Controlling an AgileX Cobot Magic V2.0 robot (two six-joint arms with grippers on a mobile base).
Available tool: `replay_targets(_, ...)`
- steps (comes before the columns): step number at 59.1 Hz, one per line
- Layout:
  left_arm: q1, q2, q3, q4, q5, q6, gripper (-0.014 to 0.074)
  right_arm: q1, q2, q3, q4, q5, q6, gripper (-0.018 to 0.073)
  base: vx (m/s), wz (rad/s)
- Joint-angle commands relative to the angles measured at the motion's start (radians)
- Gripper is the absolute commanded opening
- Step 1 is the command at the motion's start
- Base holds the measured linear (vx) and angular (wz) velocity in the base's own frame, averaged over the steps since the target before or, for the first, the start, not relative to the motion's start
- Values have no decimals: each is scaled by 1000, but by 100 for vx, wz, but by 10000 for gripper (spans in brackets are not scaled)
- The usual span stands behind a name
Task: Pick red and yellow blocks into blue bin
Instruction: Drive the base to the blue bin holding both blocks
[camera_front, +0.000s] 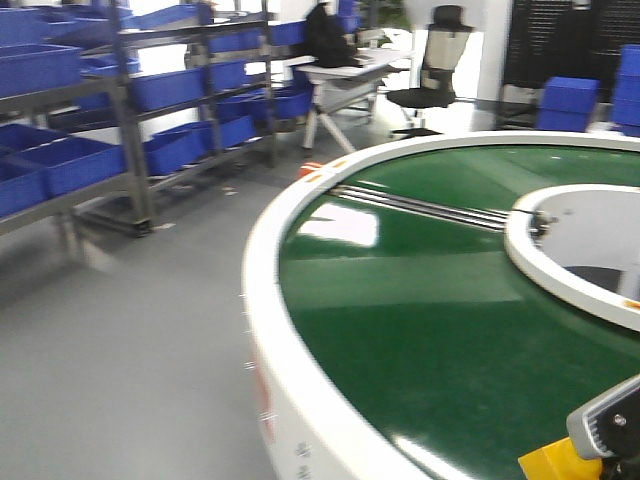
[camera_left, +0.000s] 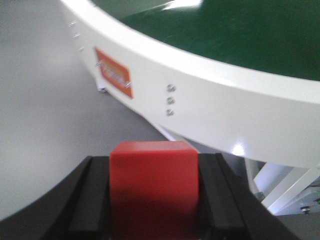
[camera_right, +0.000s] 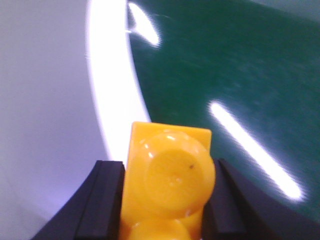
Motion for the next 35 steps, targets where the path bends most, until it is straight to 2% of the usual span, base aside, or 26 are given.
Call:
replay_targets(1, -3, 1, -25, -26, -71, 0, 316, 0, -11, -28, -14, -66, -8, 244, -17, 65)
replay_targets(35, -3, 1, -25, -26, -69, 0, 316, 0, -11, -28, -14, -66, -5, 244, -16, 63)
